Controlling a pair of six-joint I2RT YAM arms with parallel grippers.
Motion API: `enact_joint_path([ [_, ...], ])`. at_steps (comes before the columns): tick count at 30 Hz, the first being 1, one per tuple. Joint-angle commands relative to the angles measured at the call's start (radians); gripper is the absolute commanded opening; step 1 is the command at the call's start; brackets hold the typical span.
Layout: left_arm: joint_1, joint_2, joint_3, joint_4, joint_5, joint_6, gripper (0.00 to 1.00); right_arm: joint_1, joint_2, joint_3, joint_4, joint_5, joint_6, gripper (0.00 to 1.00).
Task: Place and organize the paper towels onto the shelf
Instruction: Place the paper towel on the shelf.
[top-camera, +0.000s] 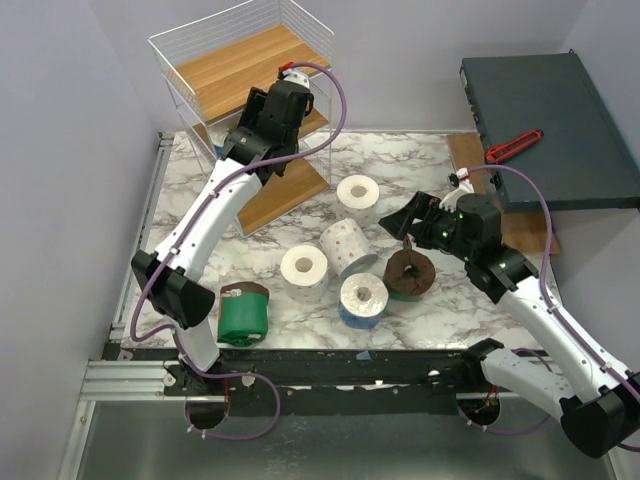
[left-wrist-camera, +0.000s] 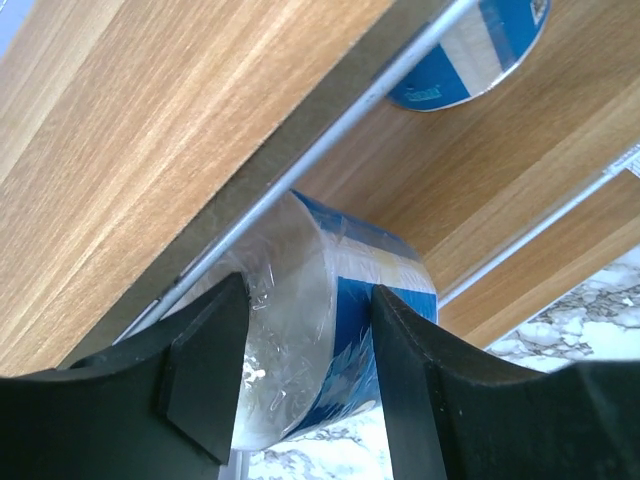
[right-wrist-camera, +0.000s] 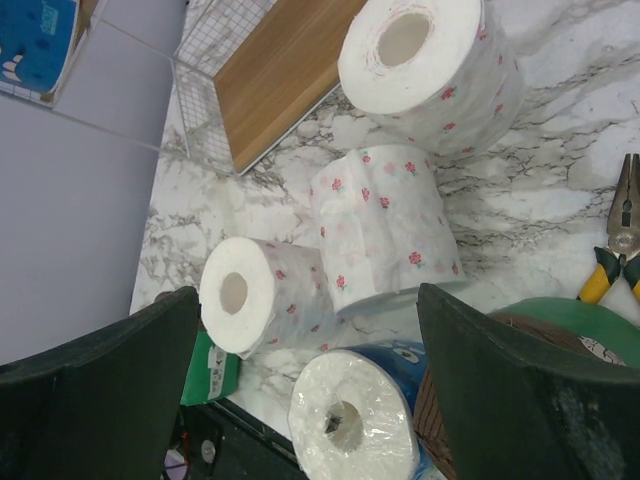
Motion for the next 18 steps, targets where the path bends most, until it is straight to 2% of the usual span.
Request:
enact_joint_path([
  [1,0.034,0.017,-0.018,0.05,-0.048,0.015,0.54,0.005,-0.011,0.012,-0.026,0.02,-0.012,0.92],
  [8,0.029,0.041,0.02,0.04,-0.052,-0.008,0.54,0.005,-0.011,0.016,-0.035,0.023,-0.015,0.92],
  [18,-0.046,-0.052,0.003,0.053,-0.063,0.03,0.56,0.006,-0.01,0.016,-0.024,0.018,-0.008,0.92],
])
